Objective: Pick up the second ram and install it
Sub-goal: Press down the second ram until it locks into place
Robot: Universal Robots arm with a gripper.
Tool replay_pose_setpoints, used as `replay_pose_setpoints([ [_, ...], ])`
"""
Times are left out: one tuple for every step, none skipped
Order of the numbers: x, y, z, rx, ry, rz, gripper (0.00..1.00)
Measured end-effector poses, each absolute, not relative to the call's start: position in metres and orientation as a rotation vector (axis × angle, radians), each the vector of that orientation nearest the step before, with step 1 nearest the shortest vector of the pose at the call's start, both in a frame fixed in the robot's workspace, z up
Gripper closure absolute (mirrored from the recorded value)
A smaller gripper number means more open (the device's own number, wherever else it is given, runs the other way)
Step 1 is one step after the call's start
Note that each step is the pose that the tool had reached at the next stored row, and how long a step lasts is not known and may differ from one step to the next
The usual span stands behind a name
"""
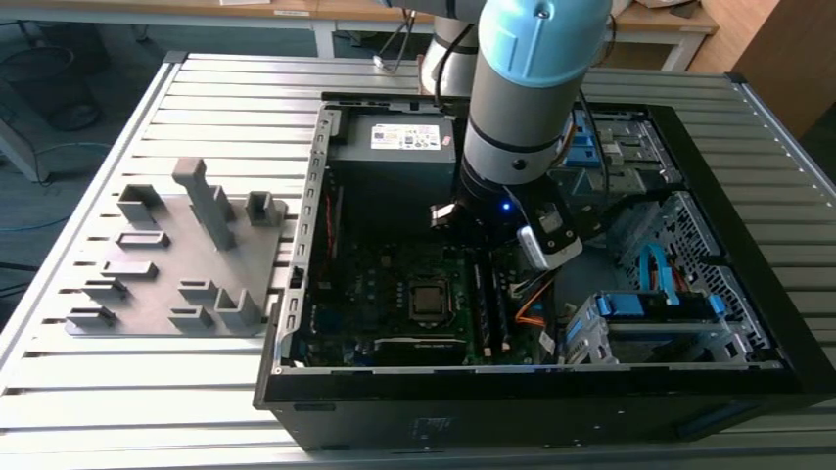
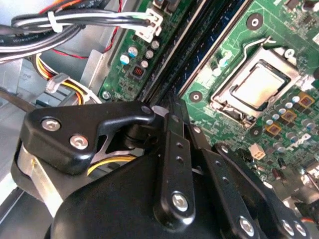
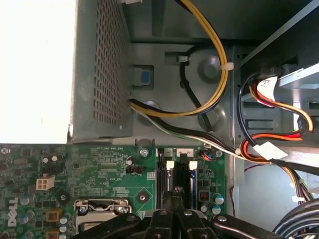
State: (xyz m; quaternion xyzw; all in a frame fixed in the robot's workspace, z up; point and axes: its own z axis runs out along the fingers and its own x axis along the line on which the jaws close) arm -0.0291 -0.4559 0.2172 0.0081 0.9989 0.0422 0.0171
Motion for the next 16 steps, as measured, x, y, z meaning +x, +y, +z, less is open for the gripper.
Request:
replay_pose_setpoints([
  [-0.029,-0.456,0.219,0.025,3.104,0.133,0.9],
  [-0.029,-0.456,0.221,0.025,3.104,0.133,0.9],
  [-0.029,-0.456,0.224,0.025,3.105,0.13,0.9],
  [-0.029,-0.456,0.226,0.025,3.105,0.13,0.9],
  [-0.029,-0.456,0.229,0.025,3.105,0.13,0.9],
  [-0.029,-0.456,0.231,0.025,3.105,0.13,0.9],
  [-0.029,-0.456,0.233,0.025,3.105,0.13,0.9],
  [-0.029,-0.456,0.235,0.025,3.105,0.129,0.9],
  [-0.029,-0.456,0.236,0.025,3.105,0.13,0.9],
  [-0.029,-0.456,0.236,0.025,3.105,0.13,0.9],
  [-0.029,-0.456,0.236,0.025,3.105,0.129,0.9],
  [-0.029,-0.457,0.236,0.025,3.105,0.129,0.9],
  [-0.029,-0.458,0.236,0.025,3.105,0.129,0.9],
  [-0.029,-0.459,0.236,0.025,3.105,0.129,0.9],
  [-0.029,-0.46,0.236,0.025,3.105,0.129,0.9],
  [-0.029,-0.461,0.236,0.025,3.105,0.129,0.9],
])
